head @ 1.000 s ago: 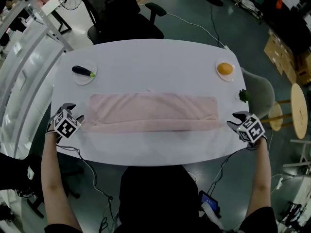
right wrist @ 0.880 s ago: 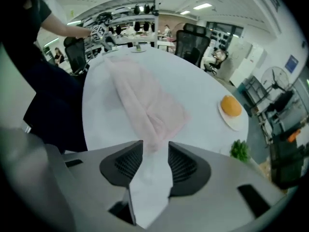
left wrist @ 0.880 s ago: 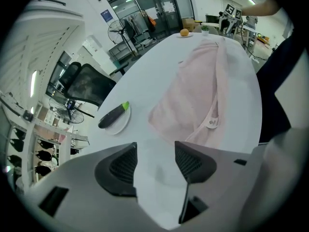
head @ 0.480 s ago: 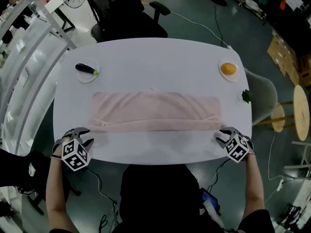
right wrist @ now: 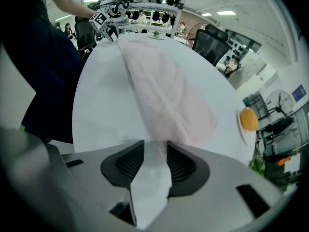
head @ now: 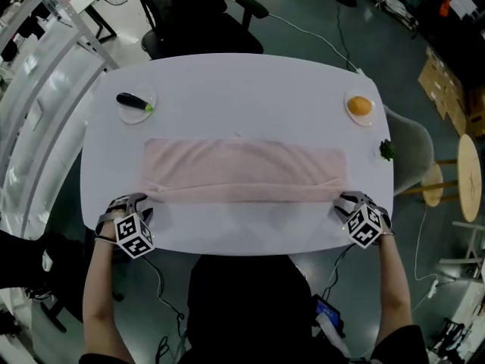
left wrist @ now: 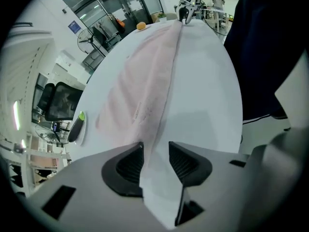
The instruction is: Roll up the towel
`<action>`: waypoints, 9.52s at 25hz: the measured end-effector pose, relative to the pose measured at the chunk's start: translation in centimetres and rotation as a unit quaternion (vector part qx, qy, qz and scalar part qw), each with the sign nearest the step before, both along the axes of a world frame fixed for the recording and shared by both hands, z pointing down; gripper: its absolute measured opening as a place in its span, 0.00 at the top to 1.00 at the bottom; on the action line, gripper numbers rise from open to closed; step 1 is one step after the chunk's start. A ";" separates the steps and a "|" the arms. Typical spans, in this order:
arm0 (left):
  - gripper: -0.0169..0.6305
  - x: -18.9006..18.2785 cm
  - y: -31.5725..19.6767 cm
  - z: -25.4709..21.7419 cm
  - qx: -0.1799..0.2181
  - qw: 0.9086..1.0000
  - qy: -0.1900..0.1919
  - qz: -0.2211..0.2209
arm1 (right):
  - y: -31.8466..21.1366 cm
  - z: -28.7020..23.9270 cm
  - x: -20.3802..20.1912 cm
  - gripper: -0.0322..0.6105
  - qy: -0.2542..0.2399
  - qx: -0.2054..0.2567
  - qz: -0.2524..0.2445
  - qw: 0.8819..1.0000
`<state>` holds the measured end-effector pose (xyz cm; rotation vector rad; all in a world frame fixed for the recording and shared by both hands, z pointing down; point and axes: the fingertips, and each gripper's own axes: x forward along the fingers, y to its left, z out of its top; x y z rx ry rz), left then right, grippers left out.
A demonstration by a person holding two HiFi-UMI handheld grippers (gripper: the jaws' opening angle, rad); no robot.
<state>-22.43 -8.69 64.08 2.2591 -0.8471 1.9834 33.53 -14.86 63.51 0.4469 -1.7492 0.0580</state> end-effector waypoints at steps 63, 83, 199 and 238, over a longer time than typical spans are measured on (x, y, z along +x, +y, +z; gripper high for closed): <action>0.90 -1.7 -5.9 0.9 -0.112 0.993 -0.033 0.016 | -4.7 0.1 1.3 0.89 0.020 -0.104 -0.034 0.994; 0.63 -3.4 -7.2 -4.3 0.000 0.999 -0.029 0.015 | -7.2 -5.0 2.8 0.67 0.029 0.027 0.000 0.999; 0.70 2.8 -3.7 -0.3 0.057 0.997 -0.037 0.034 | -0.6 -1.6 -2.6 0.71 0.036 0.092 -0.042 0.994; 0.42 4.7 -8.5 -8.2 0.053 0.977 0.160 -0.131 | -6.1 -10.6 -5.4 0.26 -0.194 0.089 0.159 0.964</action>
